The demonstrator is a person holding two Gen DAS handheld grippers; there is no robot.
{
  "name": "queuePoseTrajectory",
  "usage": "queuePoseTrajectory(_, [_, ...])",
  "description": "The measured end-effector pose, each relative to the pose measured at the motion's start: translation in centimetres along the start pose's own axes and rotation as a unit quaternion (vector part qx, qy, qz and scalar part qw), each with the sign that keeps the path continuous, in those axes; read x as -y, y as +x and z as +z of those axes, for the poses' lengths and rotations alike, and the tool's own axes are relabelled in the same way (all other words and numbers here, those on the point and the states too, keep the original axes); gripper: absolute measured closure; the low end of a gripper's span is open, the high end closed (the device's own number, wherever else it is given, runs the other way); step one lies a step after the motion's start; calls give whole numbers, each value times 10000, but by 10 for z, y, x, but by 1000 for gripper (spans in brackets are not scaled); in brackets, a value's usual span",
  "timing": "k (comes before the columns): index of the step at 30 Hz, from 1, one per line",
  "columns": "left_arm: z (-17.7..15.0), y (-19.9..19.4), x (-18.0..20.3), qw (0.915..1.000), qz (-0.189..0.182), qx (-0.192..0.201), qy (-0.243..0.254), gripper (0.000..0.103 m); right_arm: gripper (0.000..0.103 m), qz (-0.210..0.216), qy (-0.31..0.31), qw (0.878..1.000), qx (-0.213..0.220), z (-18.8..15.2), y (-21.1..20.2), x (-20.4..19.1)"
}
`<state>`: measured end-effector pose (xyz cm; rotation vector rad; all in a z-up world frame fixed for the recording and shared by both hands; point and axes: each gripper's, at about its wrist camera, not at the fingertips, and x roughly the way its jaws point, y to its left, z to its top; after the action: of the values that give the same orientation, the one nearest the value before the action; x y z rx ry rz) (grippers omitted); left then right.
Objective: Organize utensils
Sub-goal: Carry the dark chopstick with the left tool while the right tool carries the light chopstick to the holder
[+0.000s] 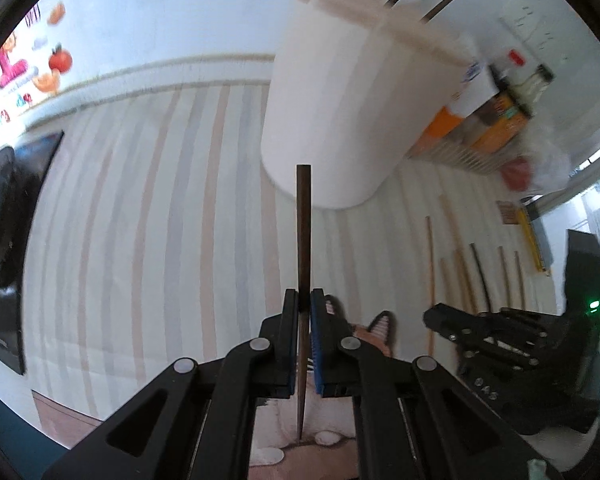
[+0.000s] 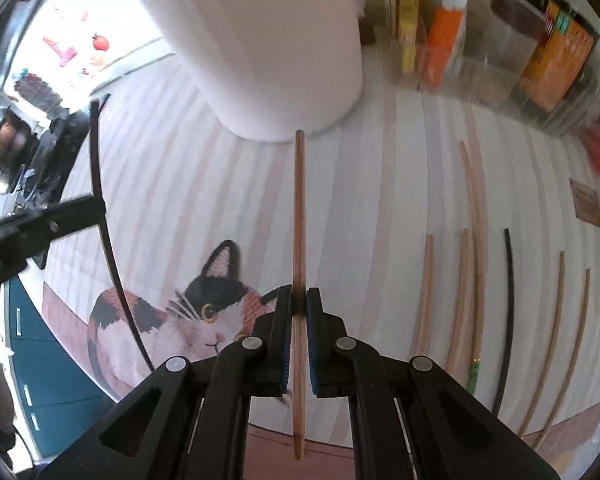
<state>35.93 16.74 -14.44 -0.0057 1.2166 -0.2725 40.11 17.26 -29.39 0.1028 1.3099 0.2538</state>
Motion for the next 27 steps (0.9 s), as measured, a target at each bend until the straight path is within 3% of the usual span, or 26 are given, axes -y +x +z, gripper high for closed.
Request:
queuePoseTrajectory(11, [7, -61, 5, 9956, 47, 928, 154, 100, 96, -4, -254, 9955, 917, -2, -72, 19])
queuePoseTrajectory(18, [27, -96, 9, 9878, 69, 1550, 144, 100, 96, -59, -279, 9873, 1564, 24, -113, 20])
queuePoseTrajectory(27, [47, -161, -4, 9777, -54, 2099, -40, 100, 96, 195, -324, 9684, 2467, 63, -189, 8])
